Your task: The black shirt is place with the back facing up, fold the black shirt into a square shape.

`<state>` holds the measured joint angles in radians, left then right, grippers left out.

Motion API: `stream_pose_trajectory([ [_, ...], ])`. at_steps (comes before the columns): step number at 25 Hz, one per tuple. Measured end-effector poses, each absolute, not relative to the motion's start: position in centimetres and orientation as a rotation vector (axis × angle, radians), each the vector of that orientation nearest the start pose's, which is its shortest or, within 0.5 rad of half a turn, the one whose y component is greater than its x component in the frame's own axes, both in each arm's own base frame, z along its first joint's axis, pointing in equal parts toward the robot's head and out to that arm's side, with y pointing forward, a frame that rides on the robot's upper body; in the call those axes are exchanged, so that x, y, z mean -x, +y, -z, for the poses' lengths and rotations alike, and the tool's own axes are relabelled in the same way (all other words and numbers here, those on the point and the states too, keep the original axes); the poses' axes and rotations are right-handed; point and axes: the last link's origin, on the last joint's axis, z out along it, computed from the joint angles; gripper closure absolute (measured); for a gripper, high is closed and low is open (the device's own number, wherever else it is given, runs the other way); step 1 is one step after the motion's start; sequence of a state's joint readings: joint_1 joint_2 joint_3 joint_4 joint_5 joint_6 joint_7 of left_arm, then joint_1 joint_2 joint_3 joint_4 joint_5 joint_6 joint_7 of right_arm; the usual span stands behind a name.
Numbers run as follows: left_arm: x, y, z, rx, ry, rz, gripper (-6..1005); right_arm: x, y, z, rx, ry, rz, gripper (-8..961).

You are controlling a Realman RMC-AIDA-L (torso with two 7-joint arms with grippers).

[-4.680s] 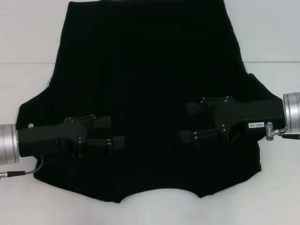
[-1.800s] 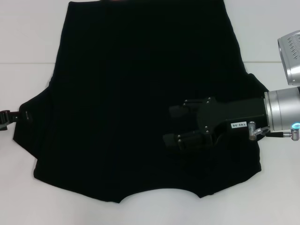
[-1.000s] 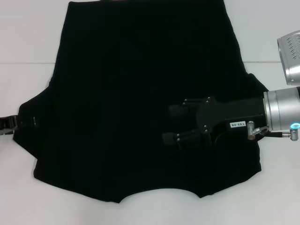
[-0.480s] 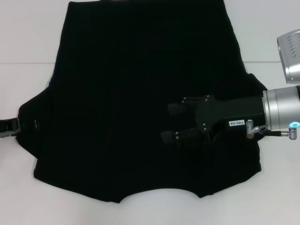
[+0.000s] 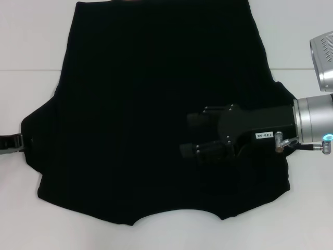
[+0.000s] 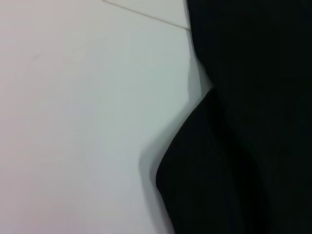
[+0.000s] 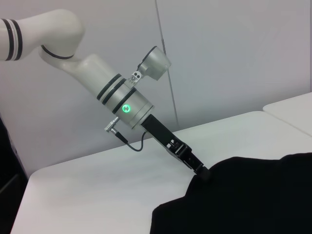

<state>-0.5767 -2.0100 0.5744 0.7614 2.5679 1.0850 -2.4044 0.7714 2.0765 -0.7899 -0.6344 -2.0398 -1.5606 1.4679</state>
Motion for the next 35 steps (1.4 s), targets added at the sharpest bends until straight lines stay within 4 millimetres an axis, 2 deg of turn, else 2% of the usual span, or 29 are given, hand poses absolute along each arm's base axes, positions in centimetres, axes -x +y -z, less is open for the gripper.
stream_pose_trajectory([
  [11, 35.8, 37.7, -6.9, 1.84, -1.591, 0.132, 1003, -18.0, 37.1, 1.8, 2.952, 0.4, -0.659, 39],
  [17, 35.6, 38.0, -7.0, 1.843, -1.579, 0.134, 1000, -18.0, 37.2, 1.8, 2.946, 0.399, -0.661, 39],
  [35, 36.8, 37.3, -9.8, 1.766, -1.536, 0.142, 998, -17.6, 37.2, 2.1, 2.928, 0.407, -0.71, 38],
])
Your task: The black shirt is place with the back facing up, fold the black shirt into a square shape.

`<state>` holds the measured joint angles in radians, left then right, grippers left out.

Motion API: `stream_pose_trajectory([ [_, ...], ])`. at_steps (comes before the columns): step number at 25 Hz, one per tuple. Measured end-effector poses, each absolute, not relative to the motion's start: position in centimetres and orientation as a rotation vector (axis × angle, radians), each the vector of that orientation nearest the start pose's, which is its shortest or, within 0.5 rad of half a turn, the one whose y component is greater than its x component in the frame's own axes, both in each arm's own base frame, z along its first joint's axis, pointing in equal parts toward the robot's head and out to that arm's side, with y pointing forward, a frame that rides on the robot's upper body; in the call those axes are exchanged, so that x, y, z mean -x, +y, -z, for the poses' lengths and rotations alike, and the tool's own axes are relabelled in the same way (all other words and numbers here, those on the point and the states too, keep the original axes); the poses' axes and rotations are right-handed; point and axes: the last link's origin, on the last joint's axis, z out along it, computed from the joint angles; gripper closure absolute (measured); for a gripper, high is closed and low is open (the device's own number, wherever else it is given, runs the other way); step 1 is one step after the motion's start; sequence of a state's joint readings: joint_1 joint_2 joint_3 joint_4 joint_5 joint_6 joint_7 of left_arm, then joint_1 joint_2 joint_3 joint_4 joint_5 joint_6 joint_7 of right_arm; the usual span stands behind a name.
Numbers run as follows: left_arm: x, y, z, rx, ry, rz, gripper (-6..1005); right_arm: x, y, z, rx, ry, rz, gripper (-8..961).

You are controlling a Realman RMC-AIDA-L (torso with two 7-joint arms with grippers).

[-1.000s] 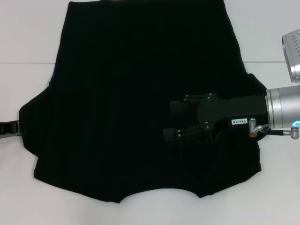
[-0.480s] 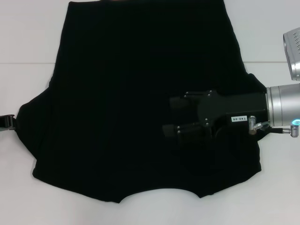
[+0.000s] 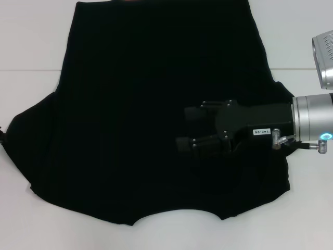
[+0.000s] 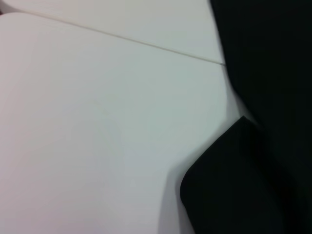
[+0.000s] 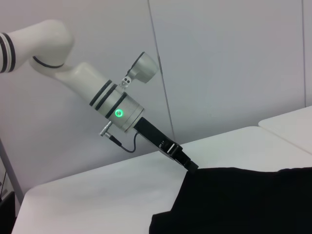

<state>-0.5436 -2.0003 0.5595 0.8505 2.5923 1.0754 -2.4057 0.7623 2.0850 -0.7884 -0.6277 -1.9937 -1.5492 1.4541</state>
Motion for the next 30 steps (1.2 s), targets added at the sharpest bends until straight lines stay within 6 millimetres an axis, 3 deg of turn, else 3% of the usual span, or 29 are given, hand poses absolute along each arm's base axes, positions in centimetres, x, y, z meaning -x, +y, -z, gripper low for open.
stream_pose_trajectory([
  [30, 37.8, 35.7, -11.2, 1.713, -1.536, 0.153, 998, -17.2, 37.1, 2.7, 2.946, 0.41, -0.718, 38],
])
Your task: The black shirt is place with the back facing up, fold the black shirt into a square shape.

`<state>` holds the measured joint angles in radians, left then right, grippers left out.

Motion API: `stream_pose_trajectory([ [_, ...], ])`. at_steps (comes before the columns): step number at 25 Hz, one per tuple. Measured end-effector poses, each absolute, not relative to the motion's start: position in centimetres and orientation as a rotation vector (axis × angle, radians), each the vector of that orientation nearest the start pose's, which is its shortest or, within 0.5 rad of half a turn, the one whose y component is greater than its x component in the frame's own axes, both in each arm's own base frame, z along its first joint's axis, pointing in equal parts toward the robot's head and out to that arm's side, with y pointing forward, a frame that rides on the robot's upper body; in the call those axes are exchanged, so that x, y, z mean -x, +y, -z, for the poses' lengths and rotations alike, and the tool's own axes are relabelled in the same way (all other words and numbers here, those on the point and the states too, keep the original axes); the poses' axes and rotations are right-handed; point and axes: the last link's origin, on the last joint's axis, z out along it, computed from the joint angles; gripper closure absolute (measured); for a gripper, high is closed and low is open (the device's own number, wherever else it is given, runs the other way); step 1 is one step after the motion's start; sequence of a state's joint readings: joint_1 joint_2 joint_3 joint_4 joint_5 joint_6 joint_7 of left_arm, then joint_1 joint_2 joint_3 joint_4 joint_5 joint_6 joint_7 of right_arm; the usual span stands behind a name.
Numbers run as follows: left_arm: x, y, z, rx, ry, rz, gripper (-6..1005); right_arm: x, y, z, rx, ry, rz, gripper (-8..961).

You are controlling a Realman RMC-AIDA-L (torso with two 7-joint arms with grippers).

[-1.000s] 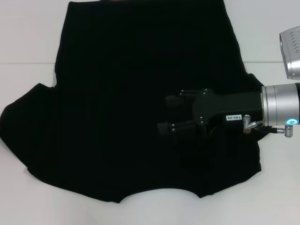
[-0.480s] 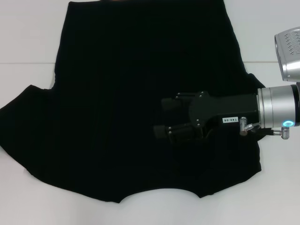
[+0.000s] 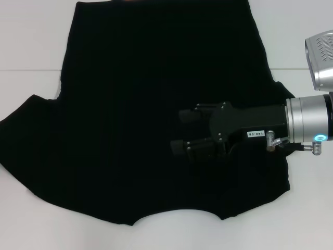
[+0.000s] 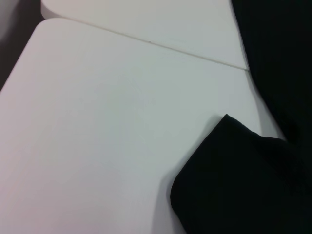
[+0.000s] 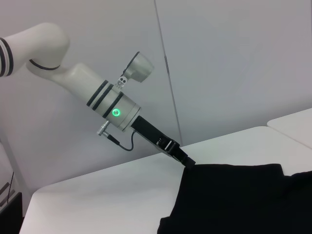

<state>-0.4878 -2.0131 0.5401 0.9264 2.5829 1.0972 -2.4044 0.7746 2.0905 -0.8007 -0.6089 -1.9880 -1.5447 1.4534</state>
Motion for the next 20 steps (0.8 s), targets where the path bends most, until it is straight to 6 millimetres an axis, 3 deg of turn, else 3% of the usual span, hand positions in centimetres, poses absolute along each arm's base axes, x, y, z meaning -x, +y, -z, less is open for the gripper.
stream_pose_trajectory([
  [20, 37.88, 35.83, -11.76, 1.701, -1.531, 0.168, 998, -17.18, 37.14, 2.73, 2.944, 0.409, -0.716, 39],
])
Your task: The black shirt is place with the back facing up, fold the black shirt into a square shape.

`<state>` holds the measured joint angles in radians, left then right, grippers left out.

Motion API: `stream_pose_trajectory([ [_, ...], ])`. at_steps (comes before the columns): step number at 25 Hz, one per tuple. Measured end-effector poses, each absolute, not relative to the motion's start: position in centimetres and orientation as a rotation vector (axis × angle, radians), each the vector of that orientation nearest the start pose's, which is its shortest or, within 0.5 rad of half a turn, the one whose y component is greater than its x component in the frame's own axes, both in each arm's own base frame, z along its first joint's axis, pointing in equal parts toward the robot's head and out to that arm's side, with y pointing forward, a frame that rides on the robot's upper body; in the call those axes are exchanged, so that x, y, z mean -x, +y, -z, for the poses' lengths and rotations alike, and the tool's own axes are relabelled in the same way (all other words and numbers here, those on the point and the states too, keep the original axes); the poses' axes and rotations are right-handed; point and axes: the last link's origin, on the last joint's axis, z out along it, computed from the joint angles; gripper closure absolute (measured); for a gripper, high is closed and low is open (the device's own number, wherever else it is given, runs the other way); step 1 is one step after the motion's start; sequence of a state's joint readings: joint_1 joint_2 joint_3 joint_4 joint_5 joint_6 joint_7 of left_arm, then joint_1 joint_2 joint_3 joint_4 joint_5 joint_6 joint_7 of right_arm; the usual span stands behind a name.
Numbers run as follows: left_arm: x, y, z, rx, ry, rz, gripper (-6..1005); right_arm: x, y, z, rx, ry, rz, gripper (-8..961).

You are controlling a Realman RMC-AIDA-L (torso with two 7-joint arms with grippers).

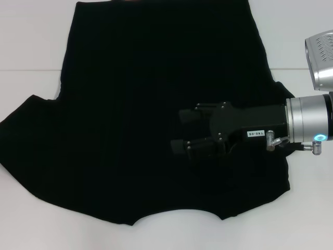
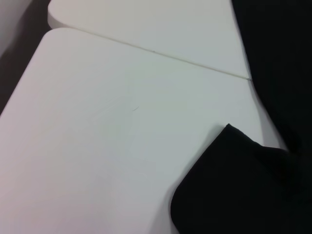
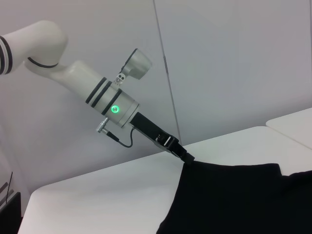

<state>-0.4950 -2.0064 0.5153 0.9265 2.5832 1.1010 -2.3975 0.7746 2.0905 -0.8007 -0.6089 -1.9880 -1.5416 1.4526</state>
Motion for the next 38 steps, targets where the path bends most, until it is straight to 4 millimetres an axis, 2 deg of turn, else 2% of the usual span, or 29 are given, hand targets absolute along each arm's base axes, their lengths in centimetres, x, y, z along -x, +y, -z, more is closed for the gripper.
stream_pose_trajectory([
  [20, 37.7, 35.8, -11.8, 1.713, -1.544, 0.17, 999, -17.2, 37.5, 2.6, 2.927, 0.405, -0.704, 38],
  [38, 33.4, 39.1, -10.3, 1.886, -1.431, 0.188, 999, -17.3, 37.7, 2.5, 2.911, 0.424, -0.701, 38],
])
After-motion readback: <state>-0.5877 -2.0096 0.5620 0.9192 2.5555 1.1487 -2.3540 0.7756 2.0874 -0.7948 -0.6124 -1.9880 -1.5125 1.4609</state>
